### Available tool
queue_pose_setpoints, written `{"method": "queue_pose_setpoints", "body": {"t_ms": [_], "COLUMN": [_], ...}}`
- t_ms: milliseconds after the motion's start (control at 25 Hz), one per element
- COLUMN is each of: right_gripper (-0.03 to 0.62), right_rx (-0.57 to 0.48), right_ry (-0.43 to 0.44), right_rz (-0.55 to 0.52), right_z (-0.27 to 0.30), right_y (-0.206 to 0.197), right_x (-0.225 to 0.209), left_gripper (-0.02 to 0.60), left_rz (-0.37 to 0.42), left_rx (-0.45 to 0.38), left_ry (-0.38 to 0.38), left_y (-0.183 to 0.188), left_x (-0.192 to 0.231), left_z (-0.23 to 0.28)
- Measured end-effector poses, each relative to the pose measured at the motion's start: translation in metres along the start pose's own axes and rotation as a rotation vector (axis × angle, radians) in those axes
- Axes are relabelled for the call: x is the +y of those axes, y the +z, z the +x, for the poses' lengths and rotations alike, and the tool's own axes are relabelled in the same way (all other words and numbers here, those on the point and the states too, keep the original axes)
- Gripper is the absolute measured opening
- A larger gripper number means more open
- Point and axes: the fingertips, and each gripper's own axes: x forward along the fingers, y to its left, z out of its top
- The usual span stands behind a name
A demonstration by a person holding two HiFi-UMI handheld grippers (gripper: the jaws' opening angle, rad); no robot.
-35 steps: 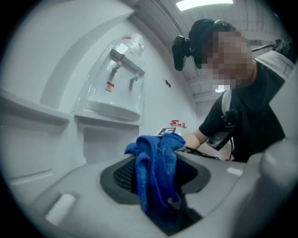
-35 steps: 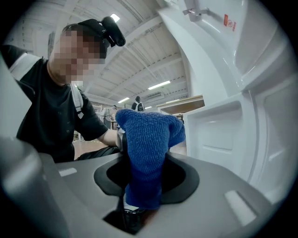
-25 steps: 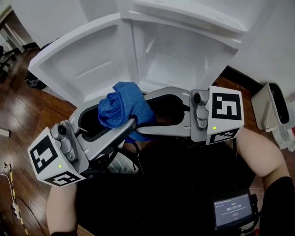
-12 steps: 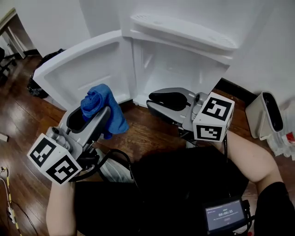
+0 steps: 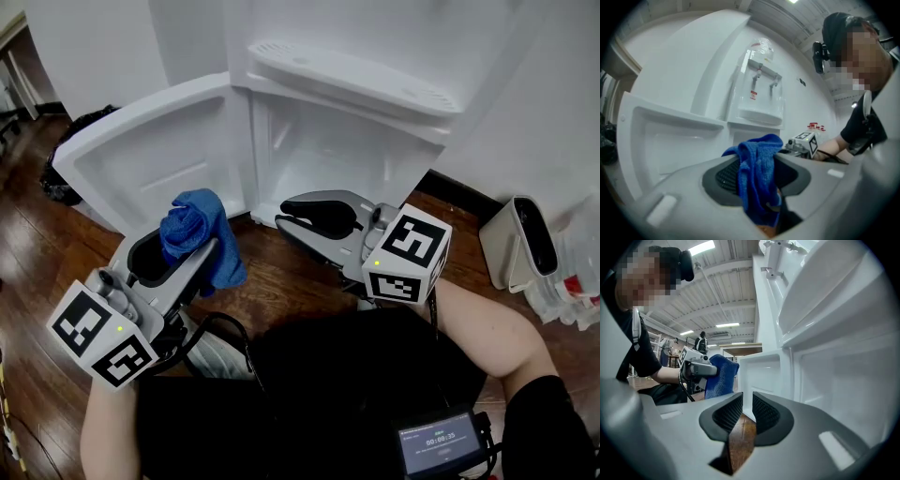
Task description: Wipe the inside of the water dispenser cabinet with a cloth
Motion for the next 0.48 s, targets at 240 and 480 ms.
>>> {"method": "queue_pose_setpoints", "body": {"t_ms": [240, 480], "right_gripper": [0.067, 0.067], "right_rx": [0.003, 0.008], "right_ry": [0.007, 0.014], "right_rz": [-0.016, -0.02], "right_z": [0.0008, 0.0017], "right_y": [0.0003, -0.0032], "right_x": [0.003, 0.0037], "left_gripper": [0.172, 0.172], "left_rz": [0.023, 0.042], "left_rx": [0.011, 0.019], "left_ry": [-0.013, -0.027], "left_y": [-0.0008, -0.0043], "left_x": [-0.0053, -0.0088], "left_z": [0.0011, 0.0033]}}
